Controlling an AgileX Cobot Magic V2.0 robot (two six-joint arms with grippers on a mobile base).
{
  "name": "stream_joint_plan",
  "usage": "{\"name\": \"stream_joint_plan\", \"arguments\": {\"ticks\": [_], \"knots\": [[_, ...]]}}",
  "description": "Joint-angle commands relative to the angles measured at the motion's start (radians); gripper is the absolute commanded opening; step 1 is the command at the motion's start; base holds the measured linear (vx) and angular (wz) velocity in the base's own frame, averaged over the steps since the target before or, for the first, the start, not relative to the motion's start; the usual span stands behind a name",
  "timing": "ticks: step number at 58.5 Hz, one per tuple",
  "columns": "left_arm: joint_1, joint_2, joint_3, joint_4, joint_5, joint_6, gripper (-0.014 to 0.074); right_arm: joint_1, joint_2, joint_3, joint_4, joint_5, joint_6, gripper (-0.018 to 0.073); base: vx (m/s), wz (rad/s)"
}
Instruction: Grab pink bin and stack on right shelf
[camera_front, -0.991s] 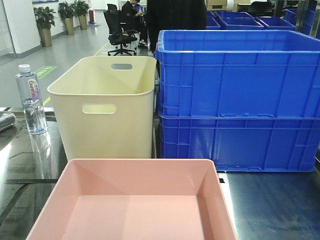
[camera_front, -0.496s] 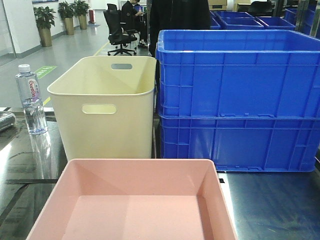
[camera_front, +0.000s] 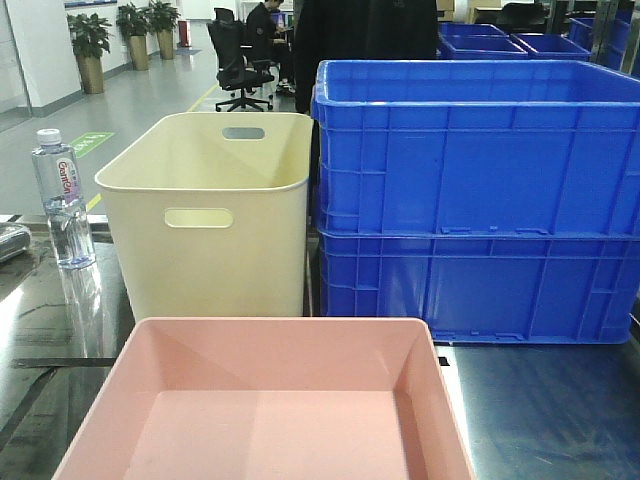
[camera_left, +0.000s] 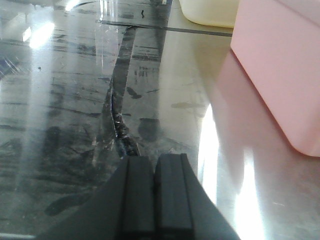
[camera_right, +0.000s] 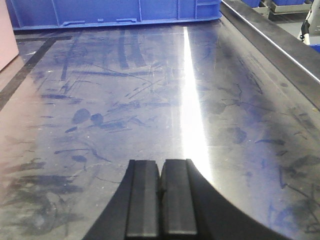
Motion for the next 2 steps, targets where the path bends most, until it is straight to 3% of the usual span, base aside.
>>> {"name": "stream_joint_plan", "arguments": {"ticks": [1,2], "knots": [[0.0,0.014,0.015,-0.014,-0.053,-0.013,-0.0008,-0.006,0.007,0.003,-0.007,-0.06,-0.01,-0.0011,0.0,0.0],[0.0,0.014,0.015,-0.014,-0.053,-0.013,-0.0008,-0.006,0.007,0.003,-0.007,-0.06,-0.01,-0.0011,0.0,0.0]]}}
